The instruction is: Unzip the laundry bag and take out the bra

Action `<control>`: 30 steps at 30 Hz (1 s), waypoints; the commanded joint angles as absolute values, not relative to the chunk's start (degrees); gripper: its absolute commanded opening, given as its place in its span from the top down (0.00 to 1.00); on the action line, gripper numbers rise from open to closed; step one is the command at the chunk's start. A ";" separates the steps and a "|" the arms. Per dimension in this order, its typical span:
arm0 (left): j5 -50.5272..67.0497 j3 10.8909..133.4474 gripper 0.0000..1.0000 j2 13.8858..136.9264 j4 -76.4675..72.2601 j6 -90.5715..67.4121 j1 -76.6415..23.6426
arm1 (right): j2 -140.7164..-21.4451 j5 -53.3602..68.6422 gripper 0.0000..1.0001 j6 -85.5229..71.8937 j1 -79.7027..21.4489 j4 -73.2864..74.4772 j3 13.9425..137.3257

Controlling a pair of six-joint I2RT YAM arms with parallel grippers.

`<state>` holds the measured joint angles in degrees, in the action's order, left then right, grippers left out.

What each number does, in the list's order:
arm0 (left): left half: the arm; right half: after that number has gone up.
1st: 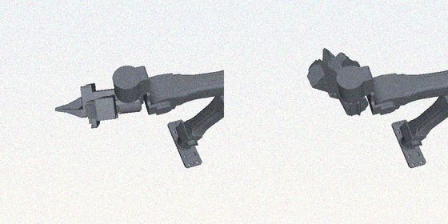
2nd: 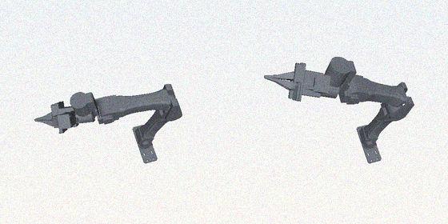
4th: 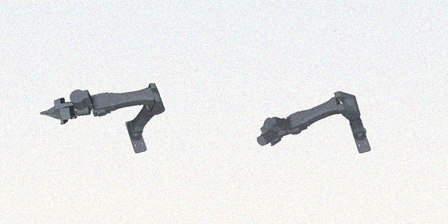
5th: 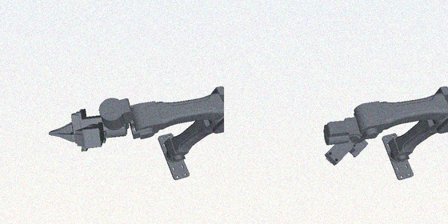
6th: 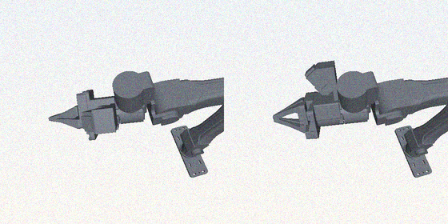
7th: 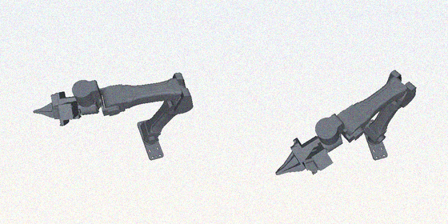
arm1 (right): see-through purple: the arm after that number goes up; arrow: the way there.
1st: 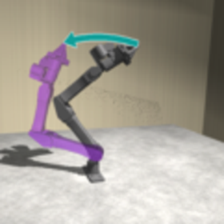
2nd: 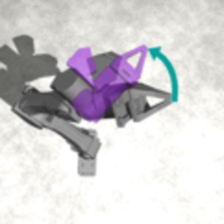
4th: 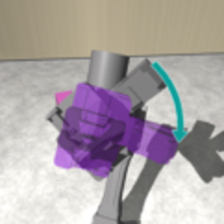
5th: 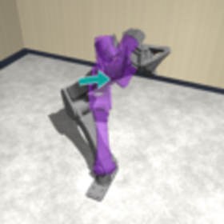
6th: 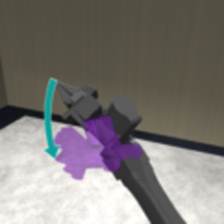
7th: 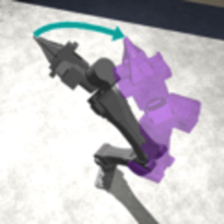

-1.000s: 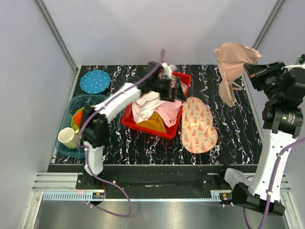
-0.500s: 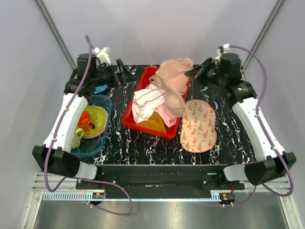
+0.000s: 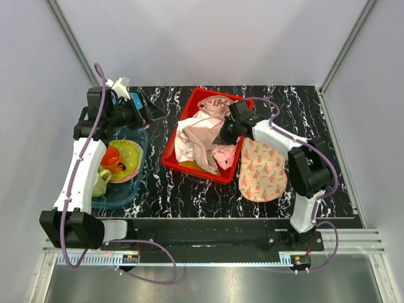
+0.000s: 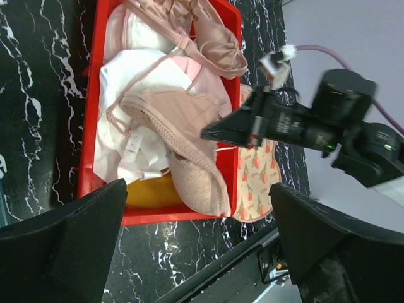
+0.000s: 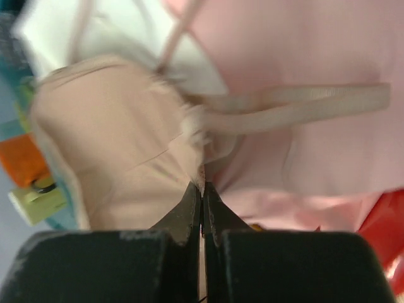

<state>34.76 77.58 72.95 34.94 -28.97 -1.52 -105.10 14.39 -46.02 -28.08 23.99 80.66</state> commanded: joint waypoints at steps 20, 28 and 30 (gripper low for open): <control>42.01 72.33 0.01 75.93 31.29 -26.81 -10.98 | -86.77 5.46 0.33 -36.75 -28.83 30.04 82.01; 41.92 74.09 0.01 76.46 34.54 -21.54 -18.18 | -69.63 -15.44 0.13 -35.93 -28.65 39.72 64.62; 42.01 73.65 0.01 77.42 34.63 -20.92 -21.78 | -64.88 -17.31 0.10 -37.35 -28.22 41.57 58.38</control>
